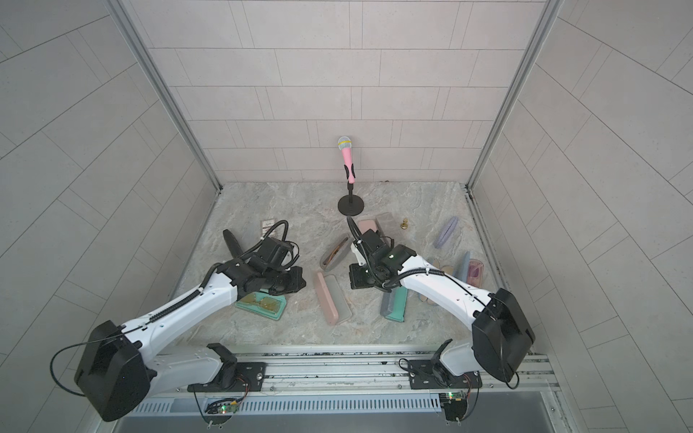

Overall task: Close the glasses case
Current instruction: Close the glasses case at the center of the board.

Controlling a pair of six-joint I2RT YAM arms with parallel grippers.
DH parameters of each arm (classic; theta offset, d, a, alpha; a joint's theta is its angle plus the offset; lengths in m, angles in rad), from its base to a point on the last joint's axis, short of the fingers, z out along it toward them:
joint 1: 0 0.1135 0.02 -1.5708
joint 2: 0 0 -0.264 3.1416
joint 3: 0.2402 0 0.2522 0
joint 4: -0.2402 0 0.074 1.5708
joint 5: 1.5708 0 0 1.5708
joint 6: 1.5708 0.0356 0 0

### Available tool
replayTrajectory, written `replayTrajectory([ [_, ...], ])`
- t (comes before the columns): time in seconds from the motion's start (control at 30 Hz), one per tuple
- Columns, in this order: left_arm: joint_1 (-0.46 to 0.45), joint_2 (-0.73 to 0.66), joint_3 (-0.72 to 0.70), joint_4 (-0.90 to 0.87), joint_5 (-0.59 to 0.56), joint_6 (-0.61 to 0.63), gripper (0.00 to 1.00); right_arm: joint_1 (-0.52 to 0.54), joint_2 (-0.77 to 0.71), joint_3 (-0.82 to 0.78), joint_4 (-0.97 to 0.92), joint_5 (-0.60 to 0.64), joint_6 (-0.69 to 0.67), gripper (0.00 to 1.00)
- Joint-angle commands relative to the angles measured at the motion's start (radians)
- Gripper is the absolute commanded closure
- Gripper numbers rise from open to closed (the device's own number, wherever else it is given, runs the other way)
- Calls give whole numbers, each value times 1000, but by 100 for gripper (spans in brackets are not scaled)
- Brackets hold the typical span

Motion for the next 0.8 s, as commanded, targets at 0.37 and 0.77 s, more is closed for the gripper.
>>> replayTrajectory([
  [0.37, -160, 201, 48, 69, -89, -109, 100, -25, 297, -15, 138, -56, -47, 98],
  [0.77, -190, 269, 120, 89, -64, -115, 100, -25, 388, -57, 242, -153, -24, 98],
])
